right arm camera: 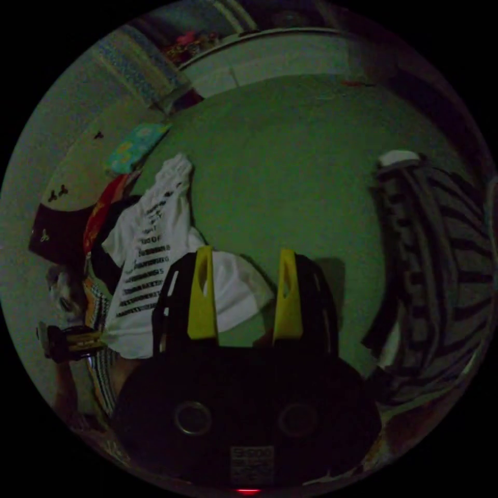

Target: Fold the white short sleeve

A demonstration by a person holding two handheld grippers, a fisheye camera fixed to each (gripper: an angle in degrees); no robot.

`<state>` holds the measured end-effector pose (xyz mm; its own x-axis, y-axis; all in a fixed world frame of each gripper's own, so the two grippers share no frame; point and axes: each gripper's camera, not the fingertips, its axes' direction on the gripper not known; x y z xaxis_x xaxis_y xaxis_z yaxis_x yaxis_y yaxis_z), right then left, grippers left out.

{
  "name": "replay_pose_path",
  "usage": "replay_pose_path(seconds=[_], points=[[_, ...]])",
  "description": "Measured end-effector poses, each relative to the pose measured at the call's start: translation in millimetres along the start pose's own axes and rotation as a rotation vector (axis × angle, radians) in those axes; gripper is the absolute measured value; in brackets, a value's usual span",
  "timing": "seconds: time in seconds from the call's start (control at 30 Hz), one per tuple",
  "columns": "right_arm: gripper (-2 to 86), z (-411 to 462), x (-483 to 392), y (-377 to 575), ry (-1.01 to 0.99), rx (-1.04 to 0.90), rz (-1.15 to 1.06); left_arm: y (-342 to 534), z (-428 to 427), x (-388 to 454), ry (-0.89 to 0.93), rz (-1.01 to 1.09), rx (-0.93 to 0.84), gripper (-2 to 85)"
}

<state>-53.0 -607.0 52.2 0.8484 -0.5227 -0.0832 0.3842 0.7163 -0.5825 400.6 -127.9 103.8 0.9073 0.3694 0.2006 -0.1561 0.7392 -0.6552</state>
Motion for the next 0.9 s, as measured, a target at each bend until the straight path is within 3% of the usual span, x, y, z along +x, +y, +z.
replay_pose_path(seconds=[0.13, 0.23, 0.3, 0.4, 0.7, 0.9], points=[[12.2, 43, -50, -11, 0.058, -0.171, -0.153, 37, 8, -1, 0.023, -0.084, 0.073, 5.2], [10.4, 64, -88, -8, 0.321, -0.201, -0.280, 59, 16, -7, 0.032, -0.169, 0.137, 5.3], [4.7, 75, -112, -2, 0.432, -0.211, -0.375, 70, 21, -12, 0.043, -0.212, 0.169, 5.3], [-0.6, 77, -126, 4, 0.441, -0.234, -0.422, 86, 27, -23, 0.101, -0.288, 0.236, 5.4], [-1.3, 14, -112, 35, 0.367, -0.185, -0.287, 124, 27, -40, 0.132, -0.324, 0.348, 5.1], [-1.3, 23, -108, 66, 0.317, -0.234, -0.251, 145, 43, -46, 0.123, -0.369, 0.333, 1.3]])
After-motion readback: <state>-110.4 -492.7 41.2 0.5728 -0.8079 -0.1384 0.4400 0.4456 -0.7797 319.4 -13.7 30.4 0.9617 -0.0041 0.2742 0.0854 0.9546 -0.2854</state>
